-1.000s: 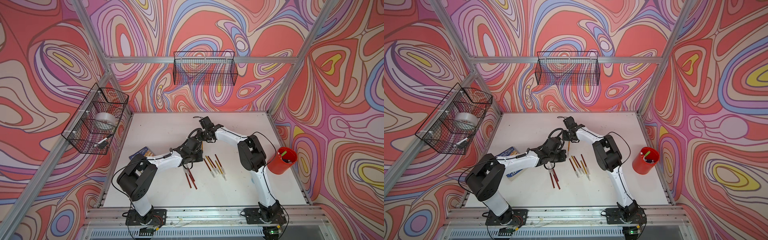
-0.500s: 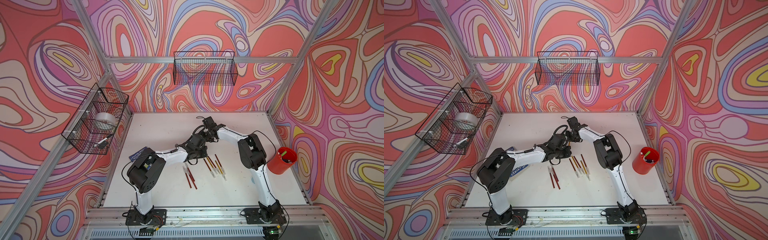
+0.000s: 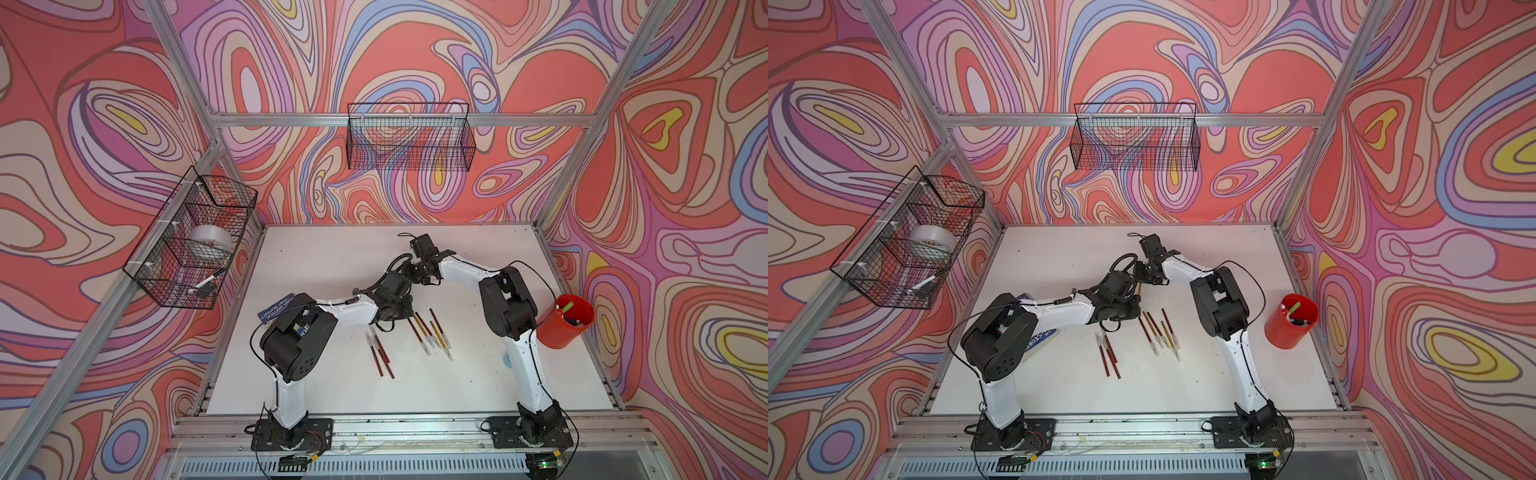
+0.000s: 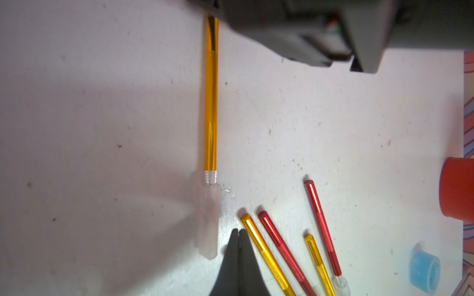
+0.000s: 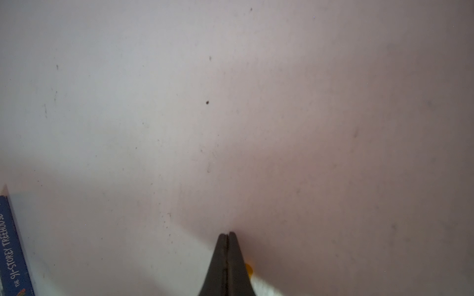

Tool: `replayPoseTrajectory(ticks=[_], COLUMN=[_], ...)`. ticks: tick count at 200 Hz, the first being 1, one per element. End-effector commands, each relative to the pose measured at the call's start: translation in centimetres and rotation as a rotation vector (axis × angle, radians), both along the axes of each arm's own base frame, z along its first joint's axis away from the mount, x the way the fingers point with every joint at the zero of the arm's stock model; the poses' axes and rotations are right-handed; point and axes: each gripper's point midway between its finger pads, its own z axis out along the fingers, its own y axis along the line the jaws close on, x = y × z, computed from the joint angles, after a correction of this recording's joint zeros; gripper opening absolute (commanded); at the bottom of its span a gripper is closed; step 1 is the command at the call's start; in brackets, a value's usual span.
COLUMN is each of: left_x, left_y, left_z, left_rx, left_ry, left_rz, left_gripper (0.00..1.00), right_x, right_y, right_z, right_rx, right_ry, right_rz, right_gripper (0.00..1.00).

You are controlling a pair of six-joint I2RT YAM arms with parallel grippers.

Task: Remove protective caps from carving knives
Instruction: Adjust the carving knife at the center of the board.

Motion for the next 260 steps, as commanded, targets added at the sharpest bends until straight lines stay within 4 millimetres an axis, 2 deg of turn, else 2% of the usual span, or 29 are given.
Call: replayPoseTrajectory(ticks=[1,81,147,197,260], left_x=[0.0,0.0,0.2,1.1,3.0], left_y=[0.8,1.2,2.0,2.8,2.9], left_z=[-0.9,-2.4,-1.9,-1.5,-1.5], left_rx=[0.052,0.090,0.119,0.155,0.110], left_ry=[0.017,0.046,0.031,0.023,0.061], left_rz=[0.036,0.053,0.071,0.087,0.116], left_gripper=[0.00,0.00,0.00,0.00,0.00], right_x=[-1.4,-2.4,-3.3,-3.9,-4.3], right_y=[-1.5,-2.3,-3.2,-4.4,-5.6], right_z=[-1.3,-0.9,-0.6,-0.9,-1.0], right_rx=[-0.039,-0.047,-0.068,-0.068,-0.057], right_ry=[0.058,0.062,0.062,0.073,0.077], right_rz=[-0.026,-0.032,-0.038,-0.048,-0.047], right_gripper=[0.00,0.00,0.00,0.00,0.00])
